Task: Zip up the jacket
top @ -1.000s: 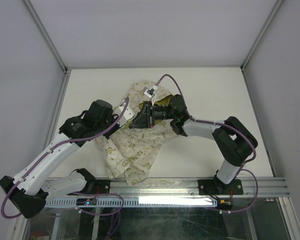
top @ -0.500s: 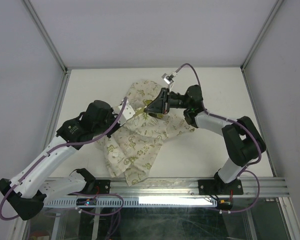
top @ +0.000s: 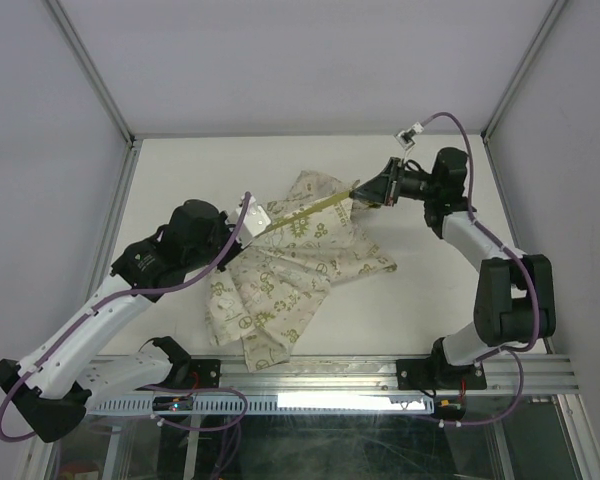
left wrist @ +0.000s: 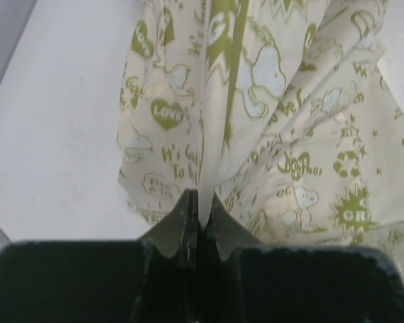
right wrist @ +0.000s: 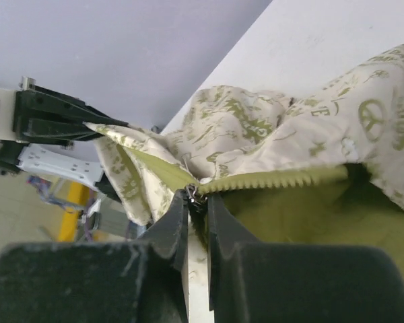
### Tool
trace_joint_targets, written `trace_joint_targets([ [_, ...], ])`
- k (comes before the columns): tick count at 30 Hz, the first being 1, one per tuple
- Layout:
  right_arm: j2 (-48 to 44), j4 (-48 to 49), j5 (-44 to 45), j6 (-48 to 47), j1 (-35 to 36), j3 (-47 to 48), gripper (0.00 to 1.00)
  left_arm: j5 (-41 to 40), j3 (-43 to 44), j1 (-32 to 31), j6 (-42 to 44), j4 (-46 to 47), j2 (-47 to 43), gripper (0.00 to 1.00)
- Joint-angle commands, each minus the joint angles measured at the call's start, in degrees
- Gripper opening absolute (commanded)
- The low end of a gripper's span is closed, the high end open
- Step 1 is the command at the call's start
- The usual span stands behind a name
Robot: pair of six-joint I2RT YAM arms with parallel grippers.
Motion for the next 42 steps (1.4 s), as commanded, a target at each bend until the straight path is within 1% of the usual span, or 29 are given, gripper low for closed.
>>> trace_joint_targets([
  [1, -4.3, -13.2, 8.6, -4.6, -12.1, 6.5, 0.00, -7.8, -0.5, 0.9, -0.4, -11.6, -4.6, 0.00],
  [2, -5.4, -14.2, 8.6, -4.6, -13.3, 6.7, 0.00, -8.0, -0.6, 0.9, -0.5, -11.6, -4.7, 0.00],
  [3, -6.4, -15.2, 13.5, -12.5, -14.2, 7.0, 0.00, -8.2, -0.7, 0.9, -0.6, -11.5, -4.7, 0.00],
  [4, -7.3, -16.6, 16.5, -18.2, -15.2, 7.3, 0.00, -8.4, -1.0, 1.0, -0.5, -11.4, -4.7, 0.00],
  [5, -8.1, -17.9, 17.5, -19.4, -16.1, 7.8, 0.00, -8.8, -1.3, 1.0, -0.5, -11.1, -4.7, 0.00],
  [10, -11.9, -25.2, 21.3, -23.1, -20.8, 10.8, 0.00, -11.1, -2.7, 1.0, 0.5, -8.5, -4.6, 0.00],
  [13, -14.1, -28.7, 22.5, -24.8, -23.5, 13.2, 0.00, -12.9, -3.0, 1.0, 1.6, -5.2, -3.6, 0.00],
  [17, -16.2, -31.9, 21.2, -25.6, -24.2, 17.3, 0.00, -13.5, -1.3, 1.3, 2.8, 1.9, -0.1, 0.00],
  [19, -16.9, -33.2, 18.5, -25.0, -24.2, 18.5, 0.00, -11.7, 1.0, 1.2, 1.7, 4.8, 2.5, 0.00],
  [20, -17.7, -33.4, 18.0, -24.3, -24.2, 18.5, 0.00, -10.4, 1.9, 1.2, 1.0, 5.7, 3.6, 0.04],
  [21, -18.9, -33.3, 17.6, -23.6, -24.2, 17.9, 0.04, -8.9, 2.5, 1.3, 0.1, 6.6, 4.5, 0.11],
  [22, -20.0, -33.6, 17.4, -23.1, -24.2, 16.9, 0.12, -7.6, 3.0, 1.3, -0.5, 7.3, 5.0, 0.19],
  [24, -23.0, -34.7, 18.1, -22.2, -24.2, 15.0, 0.29, -5.4, 3.6, 1.3, -2.5, 8.7, 4.9, 0.41],
  [25, -24.5, -35.3, 18.5, -21.8, -24.2, 14.1, 0.36, -4.6, 3.7, 1.3, -3.4, 9.3, 4.4, 0.47],
  [30, -32.2, -42.3, 25.2, -23.8, -23.6, 12.2, 0.62, -4.2, 3.7, 1.2, -9.4, 12.3, -0.6, 0.64],
  [31, -33.4, -44.2, 25.9, -24.3, -23.1, 12.4, 0.62, -5.2, 3.6, 1.3, -10.8, 12.7, -1.6, 0.68],
  [32, -34.3, -46.2, 30.1, -26.3, -22.3, 12.8, 0.79, -6.1, 3.6, 1.2, -12.2, 12.8, -2.6, 0.71],
  [33, -35.3, -48.1, 32.4, -27.9, -21.6, 13.1, 0.95, -7.0, 3.8, 1.2, -13.9, 12.9, -3.4, 0.74],
  [34, -36.3, -50.0, 34.4, -29.3, -20.8, 13.3, 0.99, -8.1, 3.9, 1.2, -15.4, 12.8, -4.2, 0.77],
  [35, -37.3, -51.5, 36.5, -30.4, -19.9, 13.4, 0.99, -9.5, 4.0, 1.2, -16.9, 12.8, -5.2, 0.79],
  [36, -38.4, -52.7, 38.4, -31.1, -19.0, 13.4, 0.99, -11.5, 4.1, 1.2, -18.4, 12.9, -6.1, 0.84],
  [38, -40.9, -55.0, 42.8, -31.6, -18.0, 13.2, 0.99, -14.8, 4.3, 1.2, -21.5, 12.9, -8.2, 0.98],
  [42, -46.5, -57.0, 50.7, -32.8, -16.4, 11.7, 0.99, -20.3, 4.0, 1.3, -26.0, 14.1, -13.3, 0.99],
])
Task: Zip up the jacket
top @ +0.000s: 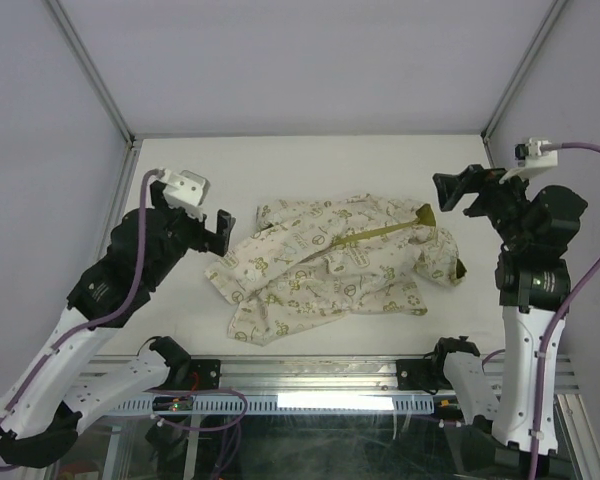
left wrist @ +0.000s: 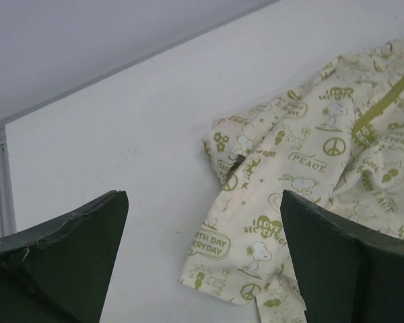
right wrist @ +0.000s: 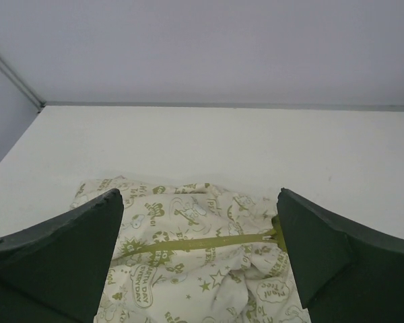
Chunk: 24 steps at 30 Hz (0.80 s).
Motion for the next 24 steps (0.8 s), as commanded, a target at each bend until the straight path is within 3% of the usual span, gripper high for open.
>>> trace_joint_targets([
  [1, -6.5, -3.1, 12.8, -3.1, 1.7, -1.2, 0.99, -9.1, 1.6, 0.0, -8.2, 4.4, -5.6, 0.99],
  [10, -21.7, -1.2, 21.4, -1.1, 2.1, -9.2, 0.99, -16.9, -3.5, 0.0, -9.9, 14.2, -18.9, 0.99],
  [24, -23.5, -2.1, 22.3, 1.8, 2.1, -9.6, 0.99, -17.7, -7.9, 0.1, -11.3, 18.8, -21.3, 0.99],
])
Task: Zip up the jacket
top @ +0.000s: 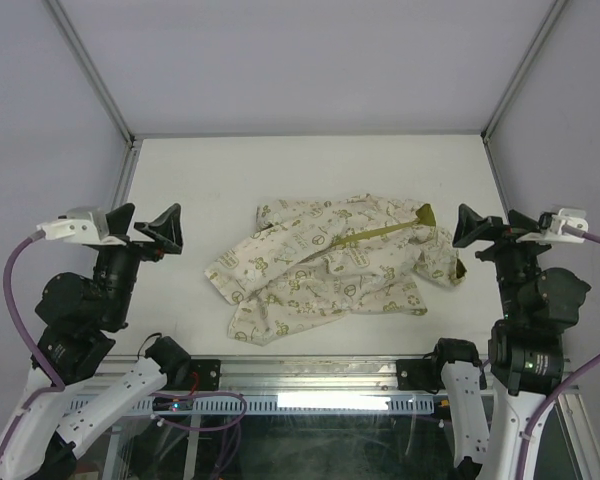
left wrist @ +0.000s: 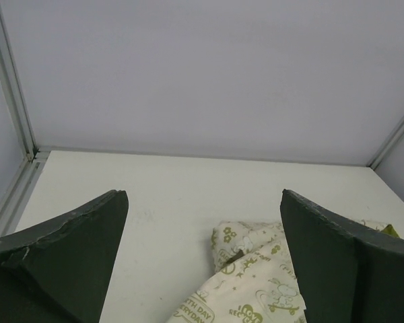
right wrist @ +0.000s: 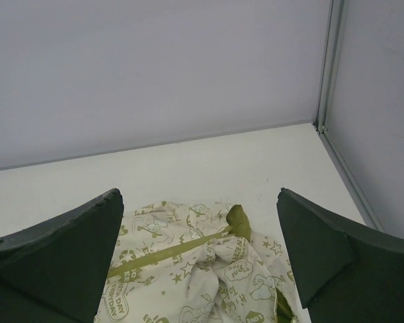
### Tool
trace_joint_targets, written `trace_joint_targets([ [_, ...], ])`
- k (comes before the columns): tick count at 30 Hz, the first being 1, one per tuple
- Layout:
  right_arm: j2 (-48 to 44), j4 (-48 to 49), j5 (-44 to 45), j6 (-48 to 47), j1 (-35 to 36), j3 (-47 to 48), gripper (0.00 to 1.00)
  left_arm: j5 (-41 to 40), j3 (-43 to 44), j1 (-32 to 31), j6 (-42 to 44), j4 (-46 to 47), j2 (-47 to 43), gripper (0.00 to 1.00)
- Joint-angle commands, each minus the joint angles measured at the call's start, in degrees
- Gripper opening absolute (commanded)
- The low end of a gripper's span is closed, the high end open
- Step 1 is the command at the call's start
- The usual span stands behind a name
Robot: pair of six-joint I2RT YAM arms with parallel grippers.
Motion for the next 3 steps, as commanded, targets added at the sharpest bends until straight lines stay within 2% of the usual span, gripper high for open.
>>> trace_joint_targets([
  [1, 0.2, 2.2, 0.9, 1.5, 0.3, 0.0, 0.99, -0.6, 0.3, 0.0, -1.3, 3.9, 0.8, 0.99],
  [3, 0.5, 2.4, 0.7, 1.5, 0.3, 0.0, 0.99, -0.7, 0.3, 0.0, -1.3, 3.9, 1.0, 0.99],
])
